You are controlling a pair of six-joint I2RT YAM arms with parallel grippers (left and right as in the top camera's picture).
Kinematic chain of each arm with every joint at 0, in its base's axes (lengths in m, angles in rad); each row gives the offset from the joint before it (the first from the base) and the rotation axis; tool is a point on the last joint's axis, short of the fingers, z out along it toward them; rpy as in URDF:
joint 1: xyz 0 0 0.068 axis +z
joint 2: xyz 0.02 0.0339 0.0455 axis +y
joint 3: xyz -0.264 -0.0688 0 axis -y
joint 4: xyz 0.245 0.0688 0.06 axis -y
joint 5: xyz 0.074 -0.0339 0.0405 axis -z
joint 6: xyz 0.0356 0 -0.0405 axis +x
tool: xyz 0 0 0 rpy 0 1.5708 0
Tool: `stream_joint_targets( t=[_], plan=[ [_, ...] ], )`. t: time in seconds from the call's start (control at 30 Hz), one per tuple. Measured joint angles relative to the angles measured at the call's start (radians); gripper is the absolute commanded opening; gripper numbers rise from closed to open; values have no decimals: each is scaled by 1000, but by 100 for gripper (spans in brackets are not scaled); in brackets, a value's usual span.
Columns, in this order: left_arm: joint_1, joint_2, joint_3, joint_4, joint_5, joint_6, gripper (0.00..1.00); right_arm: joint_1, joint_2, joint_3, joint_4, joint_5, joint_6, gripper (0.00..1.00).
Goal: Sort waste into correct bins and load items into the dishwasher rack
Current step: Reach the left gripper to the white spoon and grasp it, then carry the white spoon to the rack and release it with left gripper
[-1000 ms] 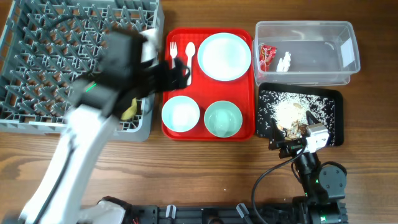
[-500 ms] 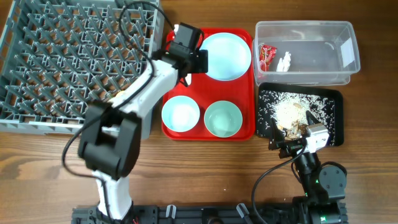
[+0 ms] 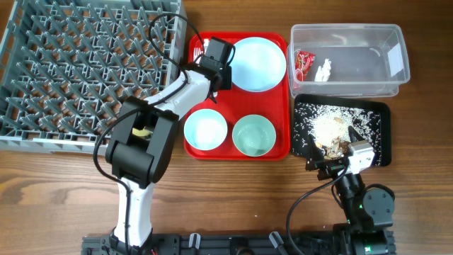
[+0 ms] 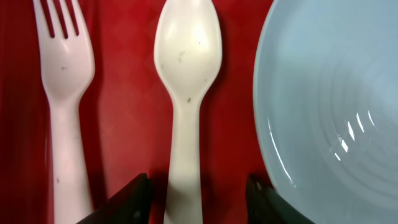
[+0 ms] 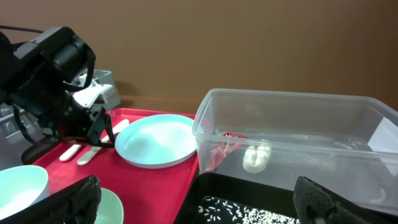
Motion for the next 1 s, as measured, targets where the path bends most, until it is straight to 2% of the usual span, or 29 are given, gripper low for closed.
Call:
stream_joint_targets(
  t=[0.13, 0.17, 0.23, 0.27, 0.4, 0.5, 0.6, 0.67, 1.0],
  plan=[
    [1, 5, 0, 34, 0, -1, 25, 0, 0, 0, 0, 0, 0, 100],
    [1, 6, 0, 41, 0, 1, 26, 0, 0, 0, 0, 0, 0, 100],
    [3, 6, 0, 43, 0, 4, 38, 0, 0, 0, 0, 0, 0, 100],
    [4, 7, 0, 43, 0, 5, 40, 0, 0, 0, 0, 0, 0, 100],
    [5, 14, 0, 60, -4, 3, 40, 0, 0, 0, 0, 0, 0, 100],
    [6, 27, 4, 82, -12, 3, 21, 0, 0, 0, 0, 0, 0, 100],
    [9, 39, 16, 84, -21, 8, 8, 0, 0, 0, 0, 0, 0, 100],
    [11, 39, 17, 80, -24, 3, 4, 0, 0, 0, 0, 0, 0, 100],
    [10, 12, 42, -19, -23, 3, 4, 0, 0, 0, 0, 0, 0, 100]
  ],
)
